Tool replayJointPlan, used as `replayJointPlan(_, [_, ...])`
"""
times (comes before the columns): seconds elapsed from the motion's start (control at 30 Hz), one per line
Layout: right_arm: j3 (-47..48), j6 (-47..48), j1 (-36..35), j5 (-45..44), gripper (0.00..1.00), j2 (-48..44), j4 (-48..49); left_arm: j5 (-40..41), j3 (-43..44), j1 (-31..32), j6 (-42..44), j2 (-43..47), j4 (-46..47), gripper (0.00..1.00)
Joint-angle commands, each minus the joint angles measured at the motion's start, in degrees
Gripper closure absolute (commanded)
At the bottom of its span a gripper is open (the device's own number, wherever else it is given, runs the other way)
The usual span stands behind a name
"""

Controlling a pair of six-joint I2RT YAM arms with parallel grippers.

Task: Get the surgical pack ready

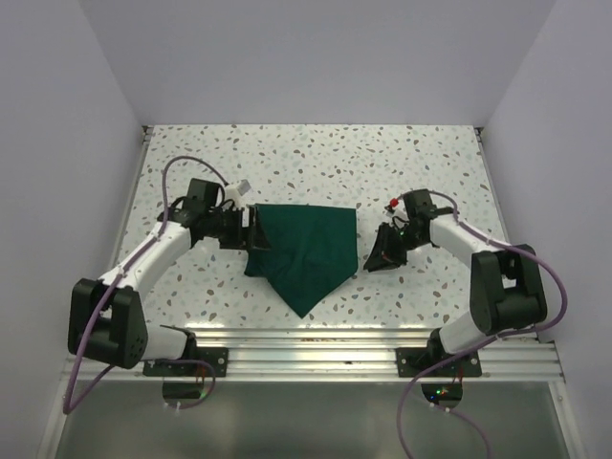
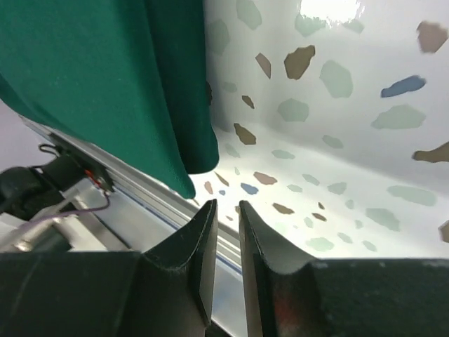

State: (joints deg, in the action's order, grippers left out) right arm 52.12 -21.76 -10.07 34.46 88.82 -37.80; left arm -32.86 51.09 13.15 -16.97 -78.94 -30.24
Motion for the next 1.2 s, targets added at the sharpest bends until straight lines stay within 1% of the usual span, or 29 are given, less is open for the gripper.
replayJointPlan(0.0, [-4.7,-8.0,-1.6,2.9,0.78,-1.5,4.8,2.7,3.9,-0.3,0.5,4.3,-2.7,0.19])
replayJointPlan(0.03, [-5.4,-10.7,-2.9,3.0,0.78,-1.2,7.1,2.7,4.4,-0.3,-0.2,5.0,-2.6,0.17])
replayJointPlan(0.07, [-7.4,-12.3,-3.5,3.1,0.78,-0.9,8.4,2.7,4.6,-0.3,-0.6,5.4,-2.4,0.09])
replayJointPlan(0.1, [-8.8,-14.2,-3.8,3.4,0.78,-0.5,10.2,2.7,4.8,-0.3,-1.0,5.6,-1.4,0.03])
replayJointPlan(0.13, [-10.0,-18.1,-4.6,4.0,0.78,-0.4,14.1,2.6,4.8,-0.3,-2.0,6.2,-0.7,0.0])
replayJointPlan(0.17, [-12.1,-20.0,-5.1,4.3,0.78,-0.3,16.1,2.6,4.8,-0.3,-2.5,6.6,-0.2,0.0])
replayJointPlan(0.27, [-13.6,-25.3,-7.5,3.6,0.79,0.0,21.0,3.6,5.4,-0.3,-4.4,7.7,2.1,0.0])
replayJointPlan(0.37, [-14.4,-30.1,-8.5,3.2,0.79,0.7,26.2,4.9,7.2,-0.1,-3.4,8.1,1.4,0.0])
replayJointPlan(0.43, [-13.9,-32.6,-8.5,3.2,0.79,1.5,28.6,6.3,8.0,0.2,-1.5,8.0,0.4,0.0])
replayJointPlan(0.53, [-10.1,-33.7,-8.4,3.2,0.78,4.9,29.7,8.4,8.5,1.1,0.3,8.6,-0.5,0.0])
replayJointPlan(0.7, [4.0,-30.8,-7.4,1.8,0.76,15.6,25.2,6.6,7.7,2.2,1.2,9.2,-0.3,0.0])
replayJointPlan(0.73, [6.5,-29.6,-7.2,1.6,0.76,17.3,23.4,6.6,7.6,3.3,1.9,9.1,-0.3,0.0])
replayJointPlan(0.77, [12.1,-28.8,-7.0,1.5,0.76,19.2,22.2,6.8,7.7,4.0,2.3,9.1,-0.3,0.0])
replayJointPlan(0.8, [15.3,-26.8,-6.9,1.3,0.75,24.1,18.9,7.1,8.0,4.6,3.0,8.3,-0.6,0.0])
replayJointPlan(0.83, [18.7,-26.0,-6.9,1.3,0.75,26.3,17.3,8.2,8.3,6.3,3.3,7.7,-1.1,0.0])
replayJointPlan(0.87, [25.3,-25.4,-6.9,1.5,0.74,28.9,16.1,9.6,9.1,7.4,3.6,7.2,-2.0,0.0])
replayJointPlan(0.9, [28.5,-25.1,-7.0,1.8,0.74,32.8,15.0,11.2,9.5,8.7,3.8,6.3,-2.3,0.0])
replayJointPlan(0.93, [31.6,-24.7,-6.9,2.2,0.74,34.7,12.9,14.5,10.2,11.4,4.2,5.7,-2.5,0.0])
replayJointPlan(0.97, [36.9,-24.5,-6.8,2.0,0.72,36.1,11.8,16.3,11.7,12.7,4.3,5.0,-3.3,0.0])
replayJointPlan(1.0, [39.3,-24.0,-6.4,1.5,0.7,37.9,9.0,18.2,12.6,13.9,4.4,3.2,-3.9,0.0])
replayJointPlan(1.03, [41.9,-23.6,-6.0,0.7,0.66,38.2,8.1,22.4,14.6,16.4,4.5,2.1,-5.4,0.0])
replayJointPlan(1.07, [42.0,-23.5,-5.6,0.6,0.63,38.0,7.8,24.9,15.5,17.7,4.5,-0.2,-6.1,0.0])
replayJointPlan(1.1, [41.7,-23.0,-4.4,0.3,0.57,36.5,7.7,27.0,16.3,19.7,4.5,-1.5,-6.8,0.0])
replayJointPlan(1.13, [39.7,-22.4,-3.7,-0.9,0.45,35.5,7.2,30.8,18.1,20.6,4.6,-2.9,-8.2,0.0])
replayJointPlan(1.17, [38.2,-21.7,-3.1,-1.6,0.39,34.1,6.7,32.6,19.2,21.5,4.4,-5.4,-9.0,0.0])
